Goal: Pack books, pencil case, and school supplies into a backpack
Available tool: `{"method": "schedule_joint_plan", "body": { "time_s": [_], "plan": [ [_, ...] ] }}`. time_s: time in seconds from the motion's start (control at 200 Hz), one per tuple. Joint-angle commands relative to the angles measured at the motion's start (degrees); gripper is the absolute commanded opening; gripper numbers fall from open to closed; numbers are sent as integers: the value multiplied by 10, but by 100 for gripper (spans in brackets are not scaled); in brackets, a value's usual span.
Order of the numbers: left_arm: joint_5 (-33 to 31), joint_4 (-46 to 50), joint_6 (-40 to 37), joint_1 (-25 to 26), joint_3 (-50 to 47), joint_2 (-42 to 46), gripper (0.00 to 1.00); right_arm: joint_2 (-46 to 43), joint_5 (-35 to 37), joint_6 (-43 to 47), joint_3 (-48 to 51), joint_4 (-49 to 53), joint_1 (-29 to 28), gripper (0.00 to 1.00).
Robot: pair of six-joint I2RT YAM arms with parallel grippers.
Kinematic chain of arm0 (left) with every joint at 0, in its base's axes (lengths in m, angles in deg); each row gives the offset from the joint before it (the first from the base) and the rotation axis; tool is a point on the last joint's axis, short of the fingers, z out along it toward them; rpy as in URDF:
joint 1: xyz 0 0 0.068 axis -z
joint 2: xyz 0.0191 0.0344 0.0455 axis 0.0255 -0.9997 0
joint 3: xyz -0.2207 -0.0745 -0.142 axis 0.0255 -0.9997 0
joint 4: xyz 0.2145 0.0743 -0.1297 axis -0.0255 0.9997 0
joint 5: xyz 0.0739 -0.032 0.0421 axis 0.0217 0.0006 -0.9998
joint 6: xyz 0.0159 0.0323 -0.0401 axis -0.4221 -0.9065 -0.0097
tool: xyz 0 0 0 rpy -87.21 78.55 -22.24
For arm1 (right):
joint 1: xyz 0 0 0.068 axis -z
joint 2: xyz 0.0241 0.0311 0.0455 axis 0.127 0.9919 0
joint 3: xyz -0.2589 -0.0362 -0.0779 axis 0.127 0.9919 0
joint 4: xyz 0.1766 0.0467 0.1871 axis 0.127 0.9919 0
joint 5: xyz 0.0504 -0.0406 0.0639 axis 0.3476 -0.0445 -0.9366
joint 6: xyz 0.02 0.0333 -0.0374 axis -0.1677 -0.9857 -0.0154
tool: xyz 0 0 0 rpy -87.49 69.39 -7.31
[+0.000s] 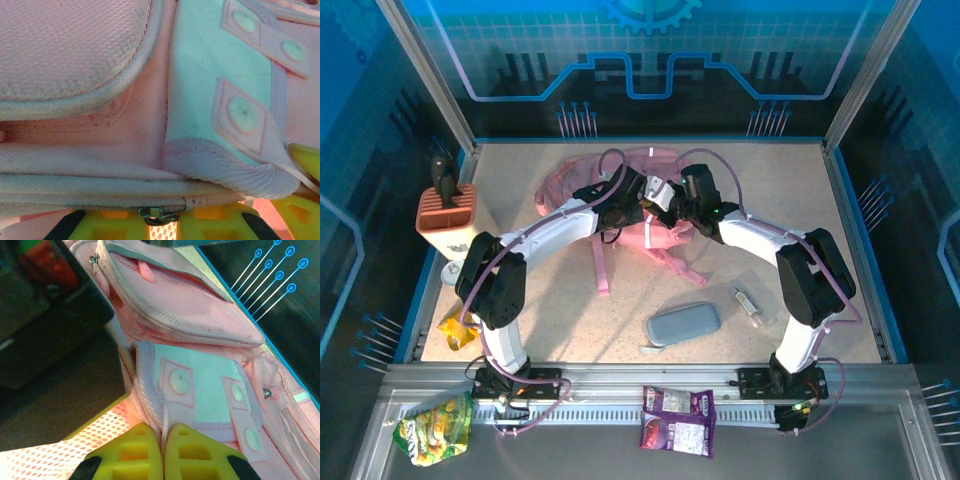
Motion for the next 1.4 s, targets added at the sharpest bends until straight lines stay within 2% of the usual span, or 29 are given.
{"method": "schedule_joint_plan", "body": {
  "time_s": [0.0,0.17,0.27,0.335,0.41,0.475,0.575,0.685,0.74,0.915,1.226,1.391],
  "plan": [
    [-21,0,-17,-22,7,25,9,-47,-75,-8,3,-57,1,0],
    [70,11,-22,-58,-43,72,6,-52,-73,-3,11,-54,13,0],
    [86,34,-44,-78,-62,89,4,-55,-75,-3,15,-55,18,0],
    [117,51,-62,-95,-62,87,4,-56,-75,-2,14,-54,19,0],
    [130,66,-76,-107,-57,79,7,-57,-75,-3,14,-54,20,0],
    [136,61,-92,-108,-53,74,13,-56,-82,-6,12,-54,20,0],
    [127,28,-108,-105,-55,74,32,-53,-88,-13,7,-52,20,0],
    [94,-32,-129,-96,-75,90,45,-50,-98,-19,2,-47,19,0],
    [72,-42,-148,-87,-74,92,47,-49,-99,-19,0,-46,19,0],
    [7,-58,-183,-56,-75,88,47,-46,-103,-22,-7,-44,19,0],
    [-64,-60,-114,-36,-66,61,31,-35,-115,-31,-16,-40,19,0],
    [-81,-54,-107,-34,-52,54,25,-37,-118,-29,-15,-35,18,0]
  ]
}}
